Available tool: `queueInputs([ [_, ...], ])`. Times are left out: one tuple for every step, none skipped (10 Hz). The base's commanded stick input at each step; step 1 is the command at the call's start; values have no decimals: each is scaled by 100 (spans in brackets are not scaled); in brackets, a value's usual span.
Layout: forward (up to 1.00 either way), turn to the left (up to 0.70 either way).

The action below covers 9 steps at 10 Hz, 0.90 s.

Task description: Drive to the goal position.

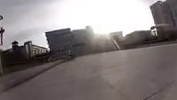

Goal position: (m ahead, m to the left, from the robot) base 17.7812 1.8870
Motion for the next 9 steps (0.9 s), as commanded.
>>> queueInputs([
  [85,0],
  [85,0],
  [85,0],
  [85,0],
  [85,0],
  [85,0],
  [85,0],
  [85,0],
  [85,0],
])
